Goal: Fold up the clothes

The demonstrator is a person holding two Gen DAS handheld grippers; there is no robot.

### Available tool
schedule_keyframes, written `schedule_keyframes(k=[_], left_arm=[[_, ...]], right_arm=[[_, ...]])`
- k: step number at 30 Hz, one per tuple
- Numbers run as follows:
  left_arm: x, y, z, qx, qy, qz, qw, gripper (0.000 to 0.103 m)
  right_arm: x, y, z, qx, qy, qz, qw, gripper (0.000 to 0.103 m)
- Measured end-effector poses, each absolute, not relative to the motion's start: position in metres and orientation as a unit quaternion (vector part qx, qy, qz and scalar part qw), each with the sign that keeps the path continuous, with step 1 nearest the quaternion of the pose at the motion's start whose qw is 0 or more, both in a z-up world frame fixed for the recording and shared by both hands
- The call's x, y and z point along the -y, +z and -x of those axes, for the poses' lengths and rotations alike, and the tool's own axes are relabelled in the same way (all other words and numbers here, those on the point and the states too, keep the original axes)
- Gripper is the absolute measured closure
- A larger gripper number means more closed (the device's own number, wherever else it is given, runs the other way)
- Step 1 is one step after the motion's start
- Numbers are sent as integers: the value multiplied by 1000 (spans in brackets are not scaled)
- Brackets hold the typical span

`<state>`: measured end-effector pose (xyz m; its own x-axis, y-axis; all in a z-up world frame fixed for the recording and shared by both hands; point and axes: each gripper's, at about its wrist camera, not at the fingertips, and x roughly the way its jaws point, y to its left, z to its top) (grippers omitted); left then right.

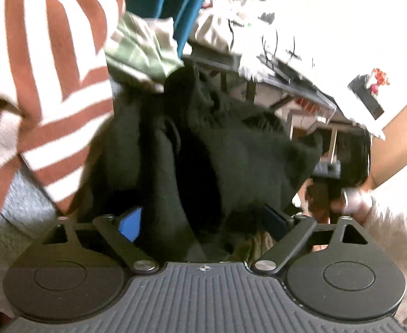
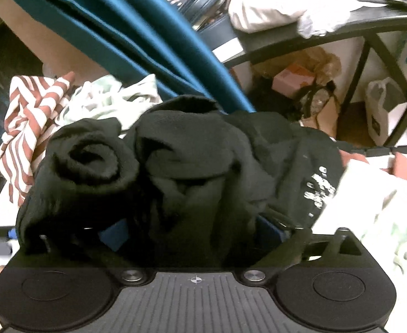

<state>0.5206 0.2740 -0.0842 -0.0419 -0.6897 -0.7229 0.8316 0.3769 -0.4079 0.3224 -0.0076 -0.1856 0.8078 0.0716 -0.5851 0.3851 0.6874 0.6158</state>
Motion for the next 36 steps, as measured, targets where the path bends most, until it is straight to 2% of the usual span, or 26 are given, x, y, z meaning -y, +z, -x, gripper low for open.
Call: schedule_keyframes(k=[5, 11, 19, 26, 29, 30, 31, 32, 34, 36], left_arm=[[-244, -89, -532, -456, -543, -66, 702, 11], [-206, -109, -519, -437, -529, -173, 706, 7], [-199, -120, -528, -458, -525, -158, 700, 2], [-198, -126, -536, -476, -516, -146, 697, 0], [-197, -128, -540, -484, -512, -139, 696, 0], [-196, -129, -541, -486, -511, -139, 696, 0], [-196, -130, -541, -487, -509, -143, 695, 0], [-194, -130, -540, -487, -509, -150, 694, 0], [-191, -131, -538, -488, -511, -159, 690, 0], [-186, -132, -534, -489, -509, -171, 687, 0]], right_arm=[[5, -198, -302, -291, -103, -398, 864, 3], [-5, -201, -298, -288, -130, -386, 867, 1], [6, -223, -259, -273, -163, -447, 836, 1], [11, -250, -293, -244, -76, -530, 808, 1], [-4, -244, -321, -260, -56, -495, 827, 1], [-6, -244, -324, -267, -60, -479, 834, 2], [-9, -243, -328, -274, -64, -464, 840, 8], [-4, -250, -325, -271, -68, -480, 832, 18], [5, -260, -316, -261, -55, -508, 819, 31], [3, -258, -313, -268, -50, -490, 828, 34]])
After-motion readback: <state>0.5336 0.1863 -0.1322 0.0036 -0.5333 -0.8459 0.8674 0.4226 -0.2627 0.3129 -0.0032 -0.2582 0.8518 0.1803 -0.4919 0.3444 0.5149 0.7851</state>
